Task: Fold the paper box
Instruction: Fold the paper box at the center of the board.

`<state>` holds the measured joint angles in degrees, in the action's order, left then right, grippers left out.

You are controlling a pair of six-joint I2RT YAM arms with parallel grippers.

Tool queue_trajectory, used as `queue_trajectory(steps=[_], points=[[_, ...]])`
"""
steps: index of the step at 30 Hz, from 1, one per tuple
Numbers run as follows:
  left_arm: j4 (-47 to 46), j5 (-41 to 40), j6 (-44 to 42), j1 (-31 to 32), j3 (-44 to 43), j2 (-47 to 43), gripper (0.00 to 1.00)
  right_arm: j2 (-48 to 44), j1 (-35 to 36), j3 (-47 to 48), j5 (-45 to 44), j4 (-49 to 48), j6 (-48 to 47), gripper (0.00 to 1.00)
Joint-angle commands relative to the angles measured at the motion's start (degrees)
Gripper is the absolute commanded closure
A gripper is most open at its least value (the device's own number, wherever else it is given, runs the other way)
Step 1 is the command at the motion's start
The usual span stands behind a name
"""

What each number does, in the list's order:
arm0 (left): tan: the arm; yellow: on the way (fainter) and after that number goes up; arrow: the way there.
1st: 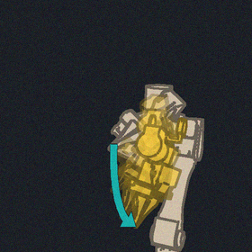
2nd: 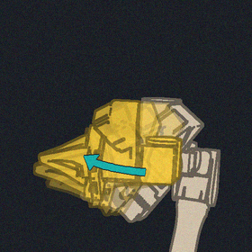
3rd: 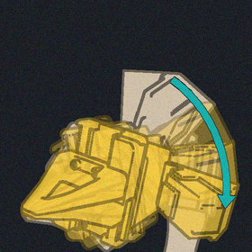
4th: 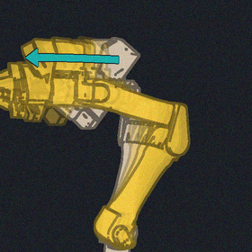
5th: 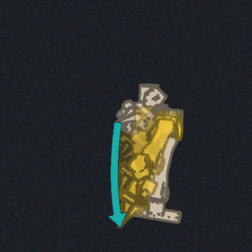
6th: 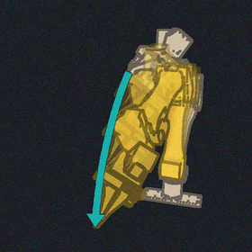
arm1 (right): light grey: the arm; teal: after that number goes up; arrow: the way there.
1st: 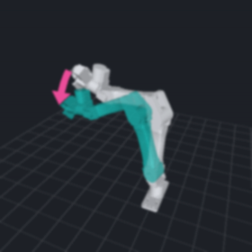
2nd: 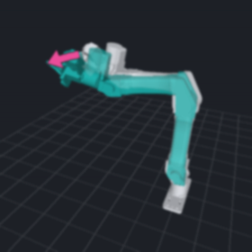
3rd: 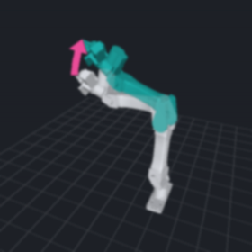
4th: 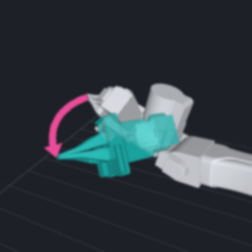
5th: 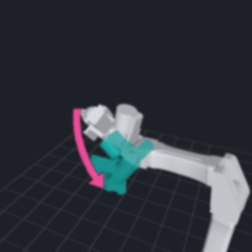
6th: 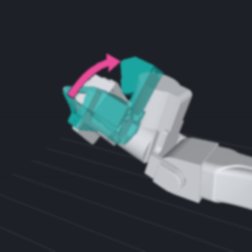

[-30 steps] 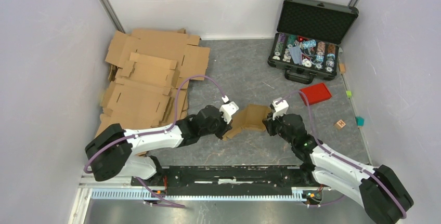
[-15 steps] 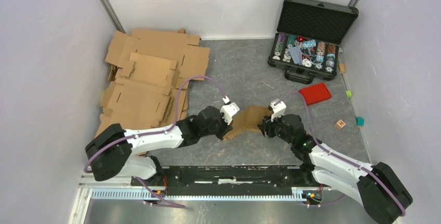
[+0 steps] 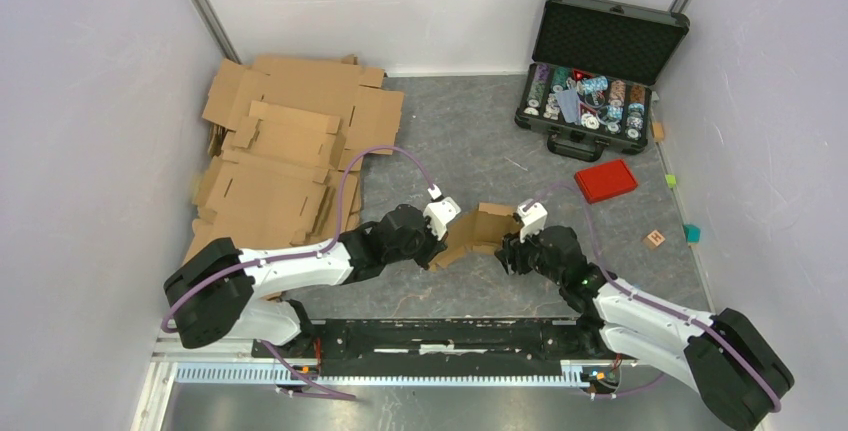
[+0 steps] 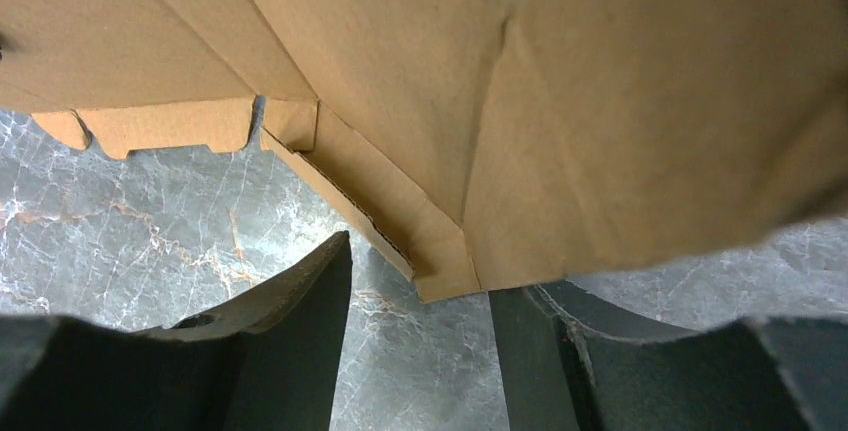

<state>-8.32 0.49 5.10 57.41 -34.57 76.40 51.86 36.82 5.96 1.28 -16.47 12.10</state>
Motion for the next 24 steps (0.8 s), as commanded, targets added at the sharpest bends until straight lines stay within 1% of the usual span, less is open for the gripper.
queue_trajectory(steps=[1, 3, 5, 7, 10, 17, 21, 24], points=[[-0.7, -0.3, -0.6, 0.3, -1.6, 0.4, 0.98, -1.3, 0.6, 0.1, 0.8, 1.8, -0.4, 0.42], [-0.7, -0.3, -0.7, 0.3, -1.5, 0.4, 0.98, -2.7, 0.6, 0.8, -0.7, 3.0, -0.1, 0.40], [-0.7, -0.3, -0.7, 0.3, -1.6, 0.3, 0.98, -4.0, 0.6, 1.8, -4.6, 4.0, 0.1, 0.40], [-0.7, -0.2, -0.8, 0.3, -1.6, 0.4, 0.98, -4.7, 0.6, 2.6, -8.1, 4.1, 0.4, 0.44], [-0.7, -0.2, -0.9, 0.3, -1.6, 0.5, 0.98, -4.3, 0.6, 2.8, -10.3, 2.2, 0.8, 0.49], [-0.7, 0.0, -1.0, 0.3, -1.6, 0.4, 0.98, 1.4, 0.6, 3.3, -9.4, -1.4, 1.2, 0.51], [-0.7, 0.0, -1.0, 0.3, -1.6, 0.5, 0.98, 2.1, 0.6, 2.6, -10.0, -2.2, 1.3, 0.51], [-0.6, 0.0, -1.0, 0.3, -1.6, 0.5, 0.98, 2.2, 0.6, 3.2, -8.6, -1.0, 1.1, 0.51]])
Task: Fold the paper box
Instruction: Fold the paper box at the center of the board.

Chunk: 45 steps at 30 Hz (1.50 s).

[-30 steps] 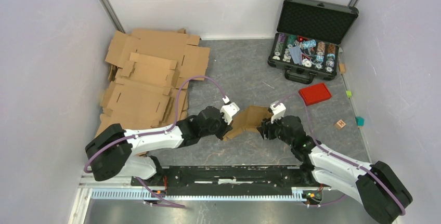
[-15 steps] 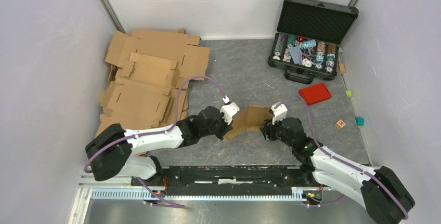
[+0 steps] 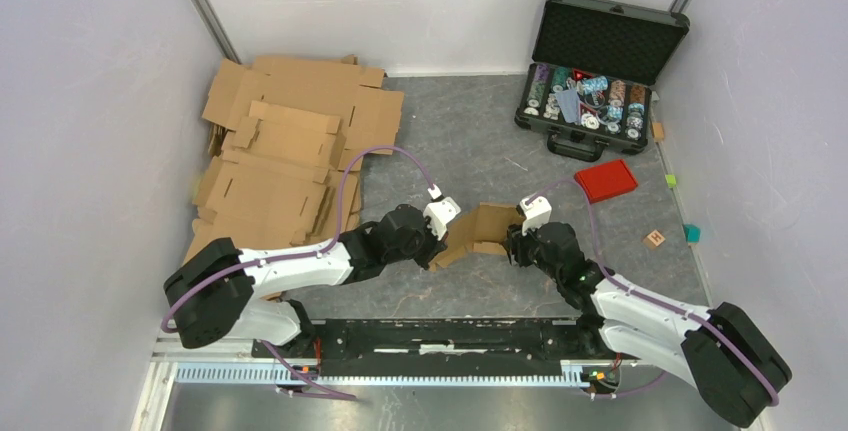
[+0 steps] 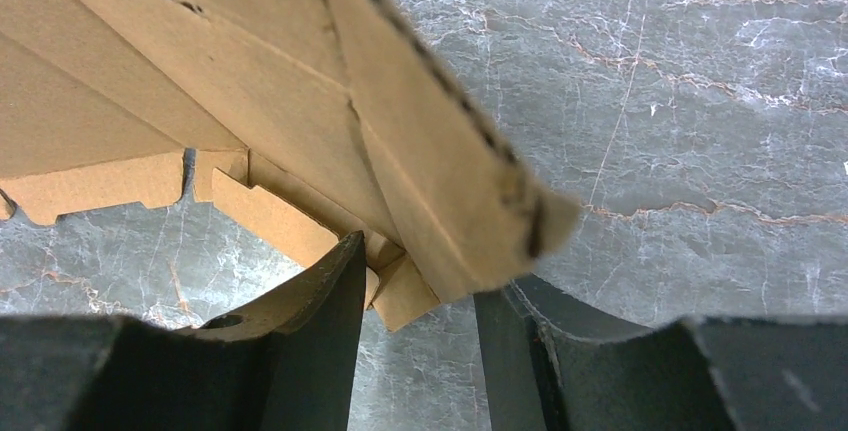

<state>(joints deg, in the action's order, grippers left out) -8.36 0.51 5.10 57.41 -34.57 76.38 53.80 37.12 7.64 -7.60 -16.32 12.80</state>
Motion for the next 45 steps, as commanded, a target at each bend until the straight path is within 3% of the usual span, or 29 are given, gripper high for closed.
queue_trajectory(steps=[1, 13, 24, 38, 45], points=[[-0.6, -0.1, -1.0, 0.3, -1.6, 0.4, 0.98, 0.3, 0.3, 1.9, 0.9, -0.5, 0.4, 0.51], [-0.7, -0.3, -0.9, 0.3, -1.5, 0.2, 0.98, -2.4, 0.3, 6.8, 6.5, 10.2, 1.8, 0.50], [-0.7, -0.3, -0.9, 0.3, -1.5, 0.2, 0.98, -2.4, 0.3, 5.6, -2.3, 3.2, 2.1, 0.58], [-0.6, 0.0, -0.9, 0.4, -1.6, 0.3, 0.98, 4.7, 0.3, 6.7, 0.3, 5.4, 0.8, 0.57], [-0.6, -0.3, -0.9, 0.4, -1.6, 0.4, 0.98, 4.2, 0.3, 10.4, 6.5, 10.3, 0.7, 0.56]])
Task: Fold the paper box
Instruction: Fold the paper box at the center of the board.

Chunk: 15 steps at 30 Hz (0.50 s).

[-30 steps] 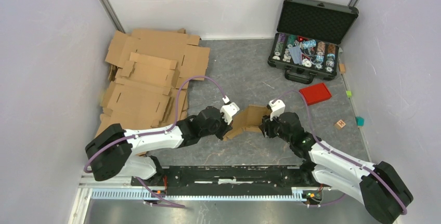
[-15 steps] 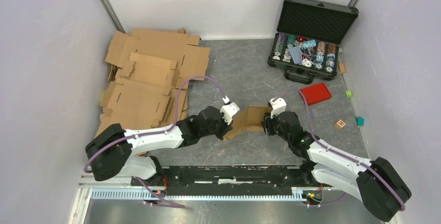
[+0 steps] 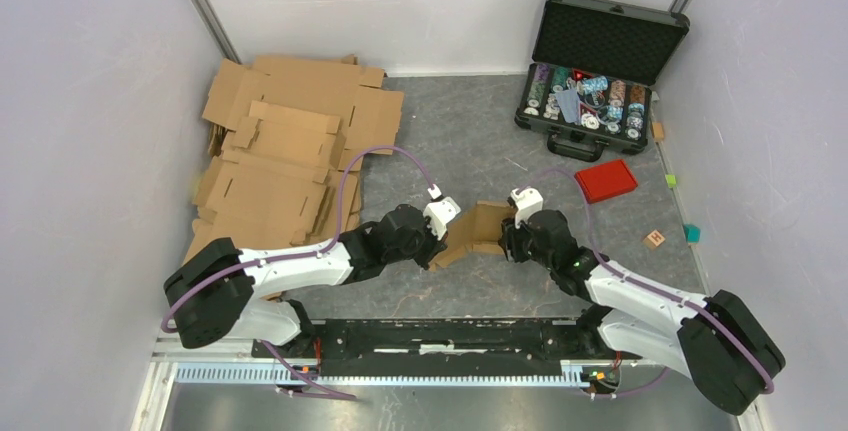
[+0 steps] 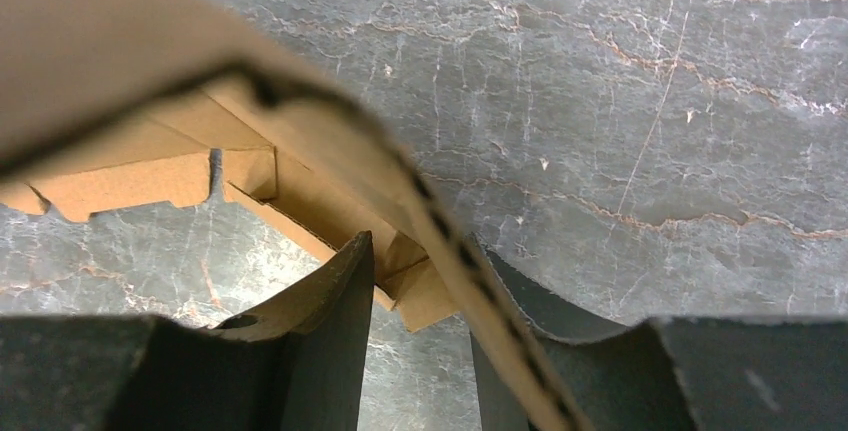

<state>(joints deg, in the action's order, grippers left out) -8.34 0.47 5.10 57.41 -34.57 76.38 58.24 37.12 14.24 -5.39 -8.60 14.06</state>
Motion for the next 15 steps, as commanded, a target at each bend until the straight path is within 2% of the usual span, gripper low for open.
queue_trajectory(steps=[1, 9, 15], points=[[-0.6, -0.3, -0.9, 0.4, -1.6, 0.5, 0.98, -0.4, 0.3, 3.9, 5.0, 3.0, -0.6, 0.55], [-0.6, -0.3, -0.6, 0.5, -1.6, 0.4, 0.98, 0.5, 0.3, 4.0, 10.8, 4.3, -1.2, 0.55], [-0.7, -0.3, -0.4, 0.4, -1.7, 0.4, 0.98, 1.5, 1.0, 3.2, 11.9, 4.4, -1.8, 0.54]])
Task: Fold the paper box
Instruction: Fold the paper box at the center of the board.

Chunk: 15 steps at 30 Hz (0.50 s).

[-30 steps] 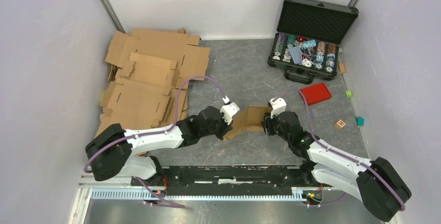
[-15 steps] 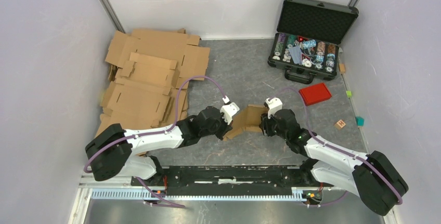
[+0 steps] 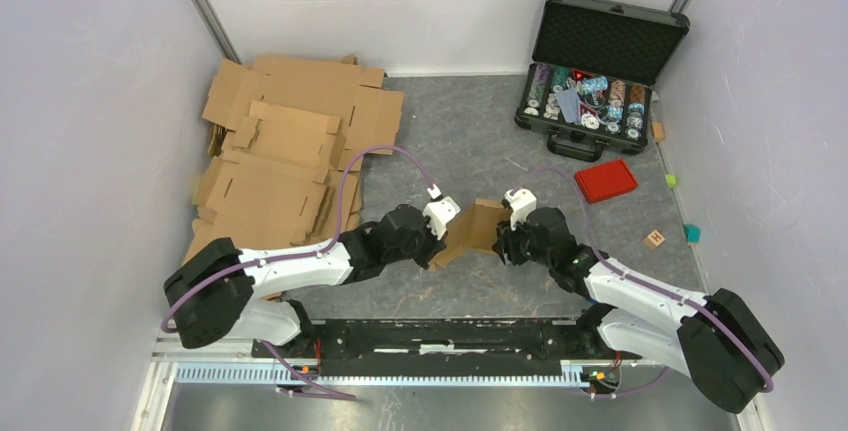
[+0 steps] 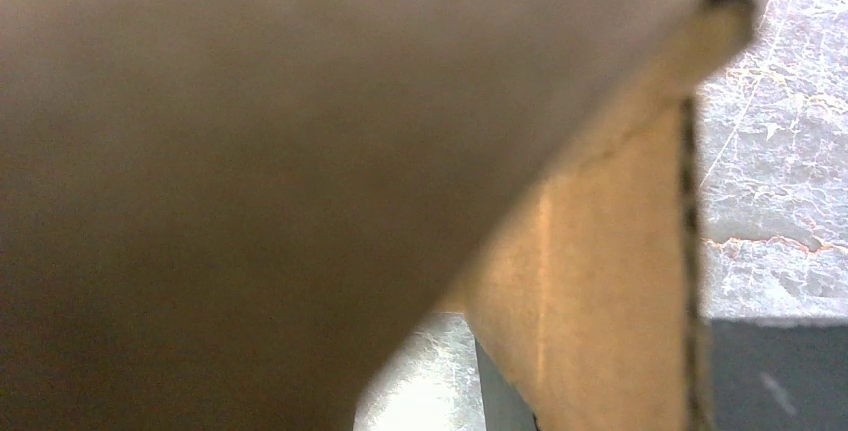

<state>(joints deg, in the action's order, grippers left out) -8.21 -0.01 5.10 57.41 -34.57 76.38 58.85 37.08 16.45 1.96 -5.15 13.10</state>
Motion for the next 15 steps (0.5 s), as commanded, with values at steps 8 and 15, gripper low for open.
queue_trajectory(steps=[8, 15], points=[[-1.1, 0.2, -0.4, 0.5, -1.5, 0.5, 0.98, 1.0, 2.8, 0.7, 3.2, 1.9, -1.6, 0.46], [-1.6, 0.2, -0.1, 0.5, -1.5, 0.6, 0.98, 1.0, 4.4, -0.8, 0.6, -0.3, -1.6, 0.50]])
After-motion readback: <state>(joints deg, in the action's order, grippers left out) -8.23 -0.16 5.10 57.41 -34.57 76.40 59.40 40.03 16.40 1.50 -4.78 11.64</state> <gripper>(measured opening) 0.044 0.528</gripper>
